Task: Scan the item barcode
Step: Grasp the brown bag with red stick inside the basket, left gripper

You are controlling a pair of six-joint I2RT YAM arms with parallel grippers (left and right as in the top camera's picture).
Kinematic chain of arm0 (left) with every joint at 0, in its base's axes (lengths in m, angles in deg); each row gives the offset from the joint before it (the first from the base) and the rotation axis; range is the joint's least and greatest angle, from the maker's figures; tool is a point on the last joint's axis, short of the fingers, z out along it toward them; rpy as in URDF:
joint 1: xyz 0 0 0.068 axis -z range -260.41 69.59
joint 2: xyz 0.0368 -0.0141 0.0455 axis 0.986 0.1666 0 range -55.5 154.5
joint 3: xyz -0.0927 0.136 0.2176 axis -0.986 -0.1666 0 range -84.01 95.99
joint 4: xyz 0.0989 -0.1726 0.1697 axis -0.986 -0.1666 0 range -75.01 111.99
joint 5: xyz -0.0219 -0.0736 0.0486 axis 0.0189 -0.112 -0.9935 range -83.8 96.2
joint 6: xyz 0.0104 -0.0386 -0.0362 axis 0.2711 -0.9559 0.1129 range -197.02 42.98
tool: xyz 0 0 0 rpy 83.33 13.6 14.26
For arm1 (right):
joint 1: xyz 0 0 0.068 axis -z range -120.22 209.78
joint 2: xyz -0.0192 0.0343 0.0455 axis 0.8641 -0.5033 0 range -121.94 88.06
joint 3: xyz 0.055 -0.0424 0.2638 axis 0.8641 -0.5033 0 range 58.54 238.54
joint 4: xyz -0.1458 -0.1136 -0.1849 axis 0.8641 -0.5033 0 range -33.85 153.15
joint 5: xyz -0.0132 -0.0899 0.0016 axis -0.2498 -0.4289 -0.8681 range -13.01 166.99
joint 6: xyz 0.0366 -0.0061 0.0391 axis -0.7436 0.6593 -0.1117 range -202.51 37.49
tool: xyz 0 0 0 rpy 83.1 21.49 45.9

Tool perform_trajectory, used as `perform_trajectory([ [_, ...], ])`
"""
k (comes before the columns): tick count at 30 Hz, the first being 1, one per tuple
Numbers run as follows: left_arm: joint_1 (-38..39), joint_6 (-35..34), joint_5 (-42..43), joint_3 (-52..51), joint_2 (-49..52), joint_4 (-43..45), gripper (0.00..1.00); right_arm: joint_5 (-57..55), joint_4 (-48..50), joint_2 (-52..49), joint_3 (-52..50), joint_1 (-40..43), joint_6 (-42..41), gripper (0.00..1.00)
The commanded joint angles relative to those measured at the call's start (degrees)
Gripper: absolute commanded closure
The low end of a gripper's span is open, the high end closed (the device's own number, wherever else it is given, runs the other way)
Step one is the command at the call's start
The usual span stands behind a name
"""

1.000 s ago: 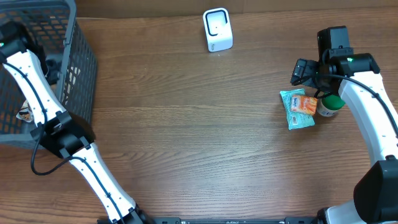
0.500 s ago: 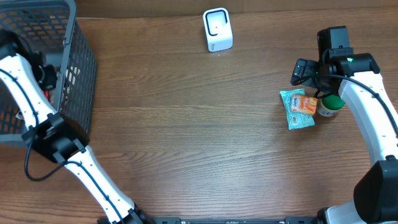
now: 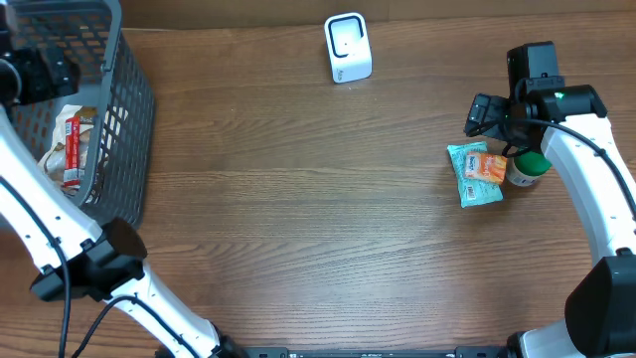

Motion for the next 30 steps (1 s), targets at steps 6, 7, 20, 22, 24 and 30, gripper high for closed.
perform_trajectory([
  [6,5.68,-8.92,-7.21,-0.57,-2.99,-1.46,0.0,-0.33,0.13,0.9,1.03,0.0,-0.02,0.0],
  [7,6.14,-8.98,-7.41,-0.57,-3.45,-1.99,0.0,-0.33,0.13,0.9,1.03,0.0,-0.02,0.0],
  [20,9.09,-11.93,-11.52,-0.57,-5.18,-4.09,0.0,-0.33,0.13,0.9,1.03,0.0,-0.02,0.0],
  [22,9.03,-11.91,-11.61,-0.57,-5.2,-3.76,0.0,-0.33,0.13,0.9,1.03,0.0,-0.02,0.0],
  [24,8.61,-11.89,-11.45,-0.59,-5.18,-3.17,0.0,-0.33,0.13,0.9,1.03,0.0,-0.02,0.0],
  [30,4.42,-9.07,-6.51,-2.54,-5.22,1.11,0.0,-0.33,0.13,0.9,1.03,0.0,-0.02,0.0],
])
